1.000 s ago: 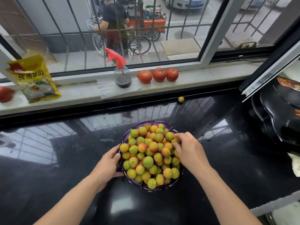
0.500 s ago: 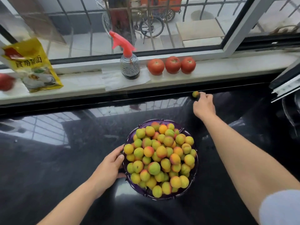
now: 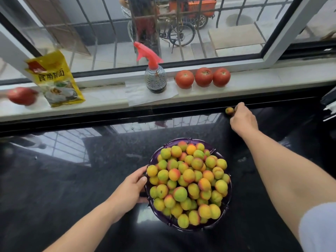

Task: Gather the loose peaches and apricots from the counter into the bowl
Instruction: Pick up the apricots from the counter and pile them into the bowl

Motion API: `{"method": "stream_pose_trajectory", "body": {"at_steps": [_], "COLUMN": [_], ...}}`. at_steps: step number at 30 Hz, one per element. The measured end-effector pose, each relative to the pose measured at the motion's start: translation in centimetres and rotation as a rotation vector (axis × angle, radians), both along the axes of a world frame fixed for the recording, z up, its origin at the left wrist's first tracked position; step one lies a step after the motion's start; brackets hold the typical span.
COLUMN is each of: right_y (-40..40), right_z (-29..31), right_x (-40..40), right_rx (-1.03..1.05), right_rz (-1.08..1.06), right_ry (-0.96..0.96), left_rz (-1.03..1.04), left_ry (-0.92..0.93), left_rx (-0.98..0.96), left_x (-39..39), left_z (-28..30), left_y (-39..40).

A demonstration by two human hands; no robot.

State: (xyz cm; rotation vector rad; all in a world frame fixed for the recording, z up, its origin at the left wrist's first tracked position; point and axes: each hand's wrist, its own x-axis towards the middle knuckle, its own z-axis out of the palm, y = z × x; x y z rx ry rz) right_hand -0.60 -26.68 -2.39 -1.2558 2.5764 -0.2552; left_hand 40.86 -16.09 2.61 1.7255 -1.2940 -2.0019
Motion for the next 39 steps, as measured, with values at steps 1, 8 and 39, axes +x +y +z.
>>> {"method": "stream_pose_trajectory", "body": {"at_steps": [1, 8, 39], "right_y": [0.1, -0.9, 26.9], "right_z": [-0.1, -1.2, 5.5], "right_x": [0.2, 0.2, 21.8], "right_rx": [-0.019, 0.096, -0.401], "right_rz": [0.000, 0.186, 0.312], "right_ry": [-0.023, -0.013, -0.165], "left_rz": [0.005, 0.035, 0.051], "left_ry": [-0.001, -0.029, -0.007], "left_rx": [-0.001, -0.005, -0.091], "left_x": [0.0, -0.3, 0.1], "left_z": [0.0, -0.1, -1.8], "left_y": [0.1, 0.4, 1.3]}}
